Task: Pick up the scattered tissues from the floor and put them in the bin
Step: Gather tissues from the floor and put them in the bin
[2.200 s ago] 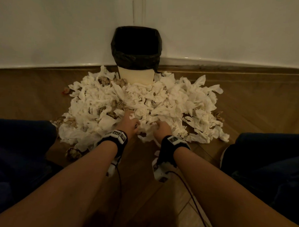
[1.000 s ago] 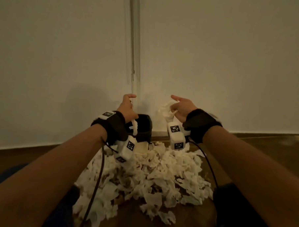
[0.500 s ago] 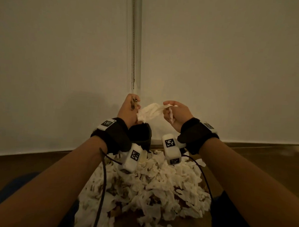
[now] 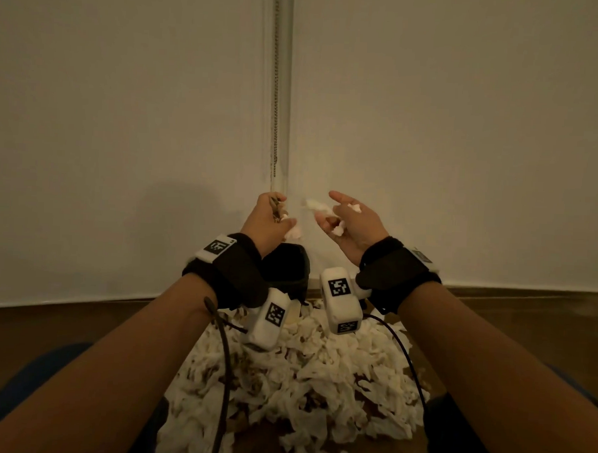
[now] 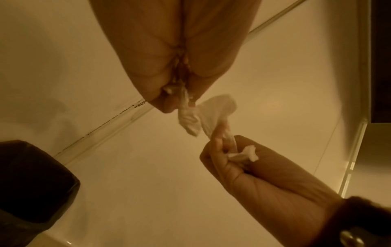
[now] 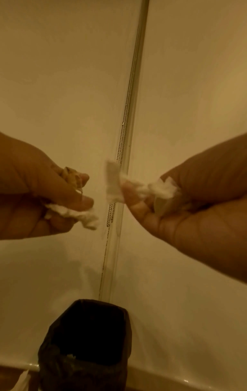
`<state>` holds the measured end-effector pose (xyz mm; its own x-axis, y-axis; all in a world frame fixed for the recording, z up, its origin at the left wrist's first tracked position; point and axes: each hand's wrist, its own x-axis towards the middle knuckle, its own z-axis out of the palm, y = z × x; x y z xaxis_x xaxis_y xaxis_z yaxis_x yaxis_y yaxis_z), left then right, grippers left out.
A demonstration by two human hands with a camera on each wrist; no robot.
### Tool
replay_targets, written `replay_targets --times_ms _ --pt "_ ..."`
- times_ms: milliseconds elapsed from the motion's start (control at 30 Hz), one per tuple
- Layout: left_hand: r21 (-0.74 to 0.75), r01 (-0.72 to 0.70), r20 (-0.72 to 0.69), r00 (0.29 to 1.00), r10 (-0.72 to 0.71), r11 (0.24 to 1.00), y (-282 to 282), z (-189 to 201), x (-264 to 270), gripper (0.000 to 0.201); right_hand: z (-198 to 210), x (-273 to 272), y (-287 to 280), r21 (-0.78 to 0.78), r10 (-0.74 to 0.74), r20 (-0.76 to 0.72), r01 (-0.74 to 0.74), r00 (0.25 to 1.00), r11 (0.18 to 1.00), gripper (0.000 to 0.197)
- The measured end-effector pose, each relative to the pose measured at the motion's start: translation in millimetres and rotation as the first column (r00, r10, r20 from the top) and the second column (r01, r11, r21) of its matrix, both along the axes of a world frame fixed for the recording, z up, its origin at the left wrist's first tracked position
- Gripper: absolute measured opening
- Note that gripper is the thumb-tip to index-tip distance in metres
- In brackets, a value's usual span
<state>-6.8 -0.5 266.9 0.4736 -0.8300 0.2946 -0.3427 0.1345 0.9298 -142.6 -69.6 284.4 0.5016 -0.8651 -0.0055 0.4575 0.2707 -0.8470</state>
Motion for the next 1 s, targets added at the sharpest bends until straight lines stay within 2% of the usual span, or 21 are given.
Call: replay_targets --times_ms 67,200,267,333,400,467,533,600,667,700,767,900,1000 --pt "0.002 0.025 -0.050 0.998 -0.025 1.000 1 1 -4 0.027 -2 0 0 0.014 0.026 0.036 -0.027 0.999 1.000 0.030" --pt "-0.049 0.131 -0.231 0.963 -0.139 0.990 6 3 -12 0.022 -4 0 2 -0.063 -0.029 -0.083 0.023 0.996 0.998 0.032" --pt "-0.054 0.147 -0.215 0.964 -0.155 0.988 8 6 -13 0.028 -4 -2 5 -0.076 -0.077 -0.079 0.071 0.994 0.995 0.023" --pt "-0.059 0.132 -0.167 0.976 -0.141 0.989 9 7 -13 0.036 -4 -5 5 -0.052 -0.104 -0.062 0.101 0.993 0.994 0.028" --pt "-0.062 0.071 -0.128 0.989 -0.079 0.996 10 9 -12 0.033 -5 -6 3 -0.036 -0.075 -0.093 0.072 0.993 0.997 0.028" --pt "-0.054 0.049 -0.179 0.982 -0.058 0.997 9 11 -12 0.023 -2 -8 4 -0.035 0.006 -0.141 -0.011 0.990 0.999 0.019" --pt "-0.033 0.053 -0.233 0.971 -0.059 0.998 10 15 -13 0.020 -2 -8 5 -0.074 0.001 -0.257 -0.021 0.966 0.997 0.026" --pt "-0.025 -0.012 -0.116 0.993 0.009 1.000 11 14 -14 0.038 -5 -6 5 -0.079 -0.090 -0.306 0.069 0.948 0.995 0.034" --pt "-0.072 -0.080 0.000 0.997 0.080 0.994 14 12 -14 0.047 -7 -5 6 -0.022 -0.160 -0.267 0.161 0.950 0.987 0.035" --pt "-0.077 -0.083 0.013 0.996 0.084 0.994 15 10 -14 0.047 -7 -5 8 0.012 -0.173 -0.235 0.180 0.957 0.984 0.030" --pt "-0.069 -0.023 -0.045 0.999 0.020 0.997 15 9 -17 0.037 -6 -4 10 0.046 -0.163 -0.189 0.175 0.968 0.984 0.020" --pt "-0.048 0.026 -0.274 0.961 -0.038 0.999 14 7 -18 0.033 -7 -4 12 0.050 -0.102 -0.136 0.109 0.985 0.993 0.042" --pt "-0.052 0.030 -0.359 0.932 -0.046 0.998 15 5 -18 0.029 -8 -6 14 0.006 -0.051 -0.135 0.052 0.990 0.999 0.037"
